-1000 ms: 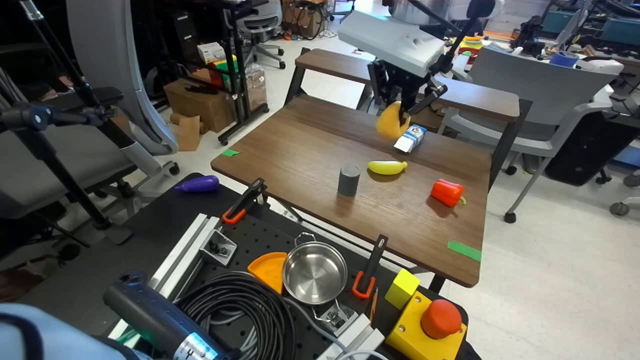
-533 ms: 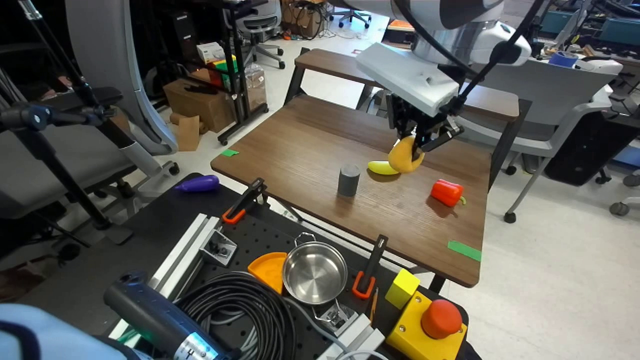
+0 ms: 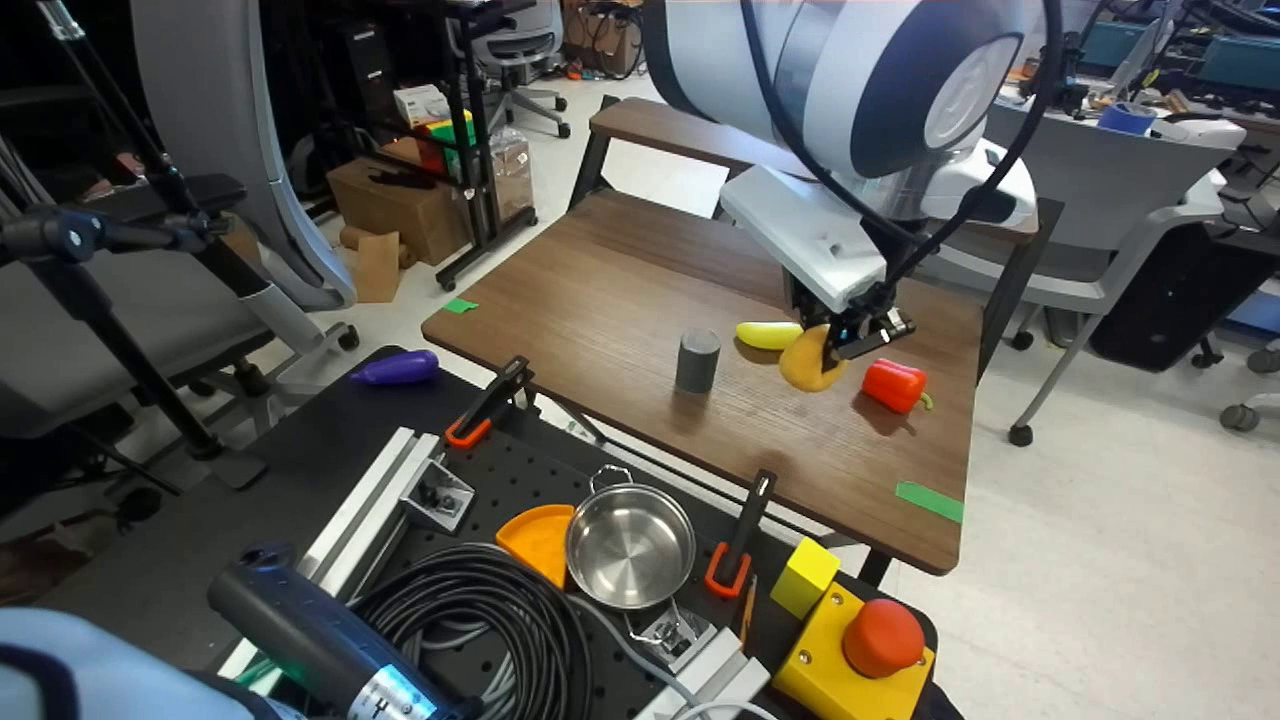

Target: Move the yellow plush toy to the right

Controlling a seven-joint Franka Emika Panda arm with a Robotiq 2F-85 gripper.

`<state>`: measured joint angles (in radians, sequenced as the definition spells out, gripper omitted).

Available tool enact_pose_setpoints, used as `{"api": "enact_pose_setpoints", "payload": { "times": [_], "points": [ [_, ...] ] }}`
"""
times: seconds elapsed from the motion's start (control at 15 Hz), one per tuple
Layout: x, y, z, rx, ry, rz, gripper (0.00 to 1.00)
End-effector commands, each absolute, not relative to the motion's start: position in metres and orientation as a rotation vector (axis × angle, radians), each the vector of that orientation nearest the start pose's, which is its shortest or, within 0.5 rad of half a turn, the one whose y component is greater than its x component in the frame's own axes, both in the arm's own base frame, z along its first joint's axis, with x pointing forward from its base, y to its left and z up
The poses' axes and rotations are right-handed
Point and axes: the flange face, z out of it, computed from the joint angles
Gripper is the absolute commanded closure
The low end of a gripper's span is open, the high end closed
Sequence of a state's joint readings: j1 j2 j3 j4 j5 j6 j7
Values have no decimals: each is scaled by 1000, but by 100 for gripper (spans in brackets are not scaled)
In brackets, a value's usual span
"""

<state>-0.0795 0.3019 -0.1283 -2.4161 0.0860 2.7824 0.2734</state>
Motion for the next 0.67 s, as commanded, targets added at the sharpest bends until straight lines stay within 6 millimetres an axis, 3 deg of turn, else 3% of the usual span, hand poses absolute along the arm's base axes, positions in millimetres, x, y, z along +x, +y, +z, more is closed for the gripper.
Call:
{"api": "enact_pose_setpoints", "payload": {
  "times": [0.0,0.6],
  "points": [
    [511,-122,177,-2987,935,-151,94],
    [540,-131,132,-2983,991,-105,94]
  ]
}}
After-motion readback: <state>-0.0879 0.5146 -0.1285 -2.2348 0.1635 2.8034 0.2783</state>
